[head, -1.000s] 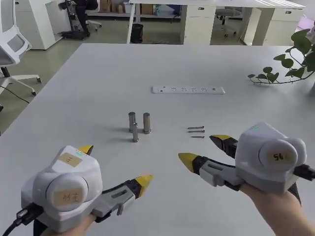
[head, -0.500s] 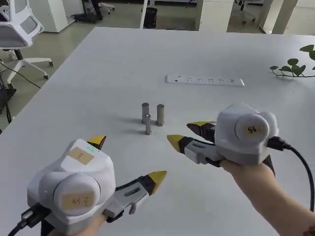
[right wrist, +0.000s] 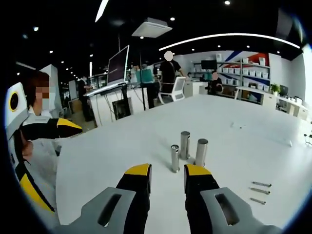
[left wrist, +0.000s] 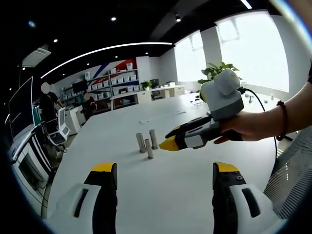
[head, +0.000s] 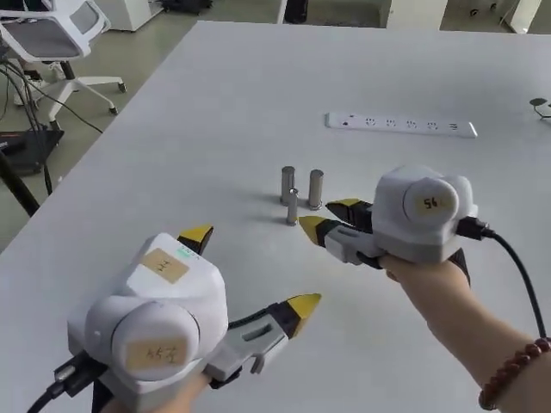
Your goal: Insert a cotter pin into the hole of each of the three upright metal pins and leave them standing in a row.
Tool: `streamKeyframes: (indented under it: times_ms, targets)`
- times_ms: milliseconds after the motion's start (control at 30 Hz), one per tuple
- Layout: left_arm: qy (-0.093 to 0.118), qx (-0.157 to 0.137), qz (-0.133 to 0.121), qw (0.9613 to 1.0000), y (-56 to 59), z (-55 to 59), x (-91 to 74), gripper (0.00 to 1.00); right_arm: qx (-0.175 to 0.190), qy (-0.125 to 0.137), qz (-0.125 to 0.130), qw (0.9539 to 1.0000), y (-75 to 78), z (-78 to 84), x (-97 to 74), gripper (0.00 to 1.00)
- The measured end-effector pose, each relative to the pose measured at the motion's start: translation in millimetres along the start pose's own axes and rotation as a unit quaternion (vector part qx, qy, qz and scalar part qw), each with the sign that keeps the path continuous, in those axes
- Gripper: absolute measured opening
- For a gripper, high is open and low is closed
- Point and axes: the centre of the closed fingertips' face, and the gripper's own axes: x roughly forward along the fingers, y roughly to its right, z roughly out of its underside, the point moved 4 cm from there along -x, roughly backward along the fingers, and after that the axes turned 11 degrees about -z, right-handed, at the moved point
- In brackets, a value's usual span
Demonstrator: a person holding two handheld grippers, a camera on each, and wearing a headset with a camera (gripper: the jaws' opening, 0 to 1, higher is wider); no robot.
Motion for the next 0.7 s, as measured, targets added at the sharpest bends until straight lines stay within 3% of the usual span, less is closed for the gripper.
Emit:
streamKeyframes:
  times_ms: [367,700]
  targets:
    - [-0.004,-0.005,0.011,0.9999,-2.2,-0.4,4.6,0.79,0.005,0.002,-0.011,0.9999,8.8,2.7,31.7,0.17]
    - [-0.013,-0.009,0.016,0.9997,-1.9,3.0,4.4,0.79,0.006,-0.004,-0.013,0.9999,10.6,6.6,44.6,0.14]
